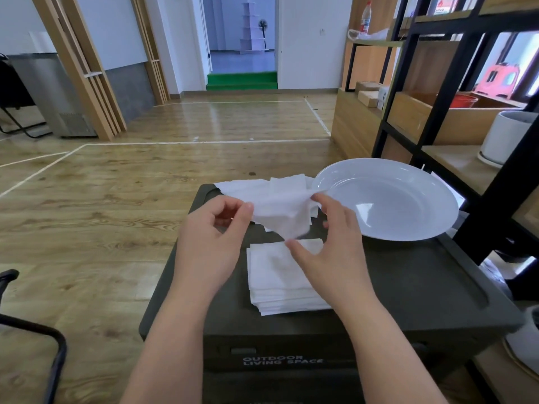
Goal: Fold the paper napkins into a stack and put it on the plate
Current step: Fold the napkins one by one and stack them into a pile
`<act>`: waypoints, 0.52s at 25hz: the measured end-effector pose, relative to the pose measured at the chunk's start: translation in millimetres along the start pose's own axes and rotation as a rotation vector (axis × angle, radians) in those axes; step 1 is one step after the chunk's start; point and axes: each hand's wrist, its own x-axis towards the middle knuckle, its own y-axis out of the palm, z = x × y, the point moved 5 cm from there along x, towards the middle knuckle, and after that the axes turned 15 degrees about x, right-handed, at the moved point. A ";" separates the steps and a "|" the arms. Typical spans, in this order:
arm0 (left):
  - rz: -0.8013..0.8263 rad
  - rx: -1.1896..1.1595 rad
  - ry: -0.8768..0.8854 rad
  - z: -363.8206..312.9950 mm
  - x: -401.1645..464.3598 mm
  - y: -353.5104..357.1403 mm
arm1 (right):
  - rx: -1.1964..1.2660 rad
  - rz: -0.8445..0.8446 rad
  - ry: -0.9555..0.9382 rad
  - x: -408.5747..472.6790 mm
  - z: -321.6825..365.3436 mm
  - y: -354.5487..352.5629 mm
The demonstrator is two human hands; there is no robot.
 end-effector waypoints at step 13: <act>0.386 -0.116 -0.304 10.2 -8.9 19.7 | 1.051 0.187 0.483 0.2 -13.0 -6.3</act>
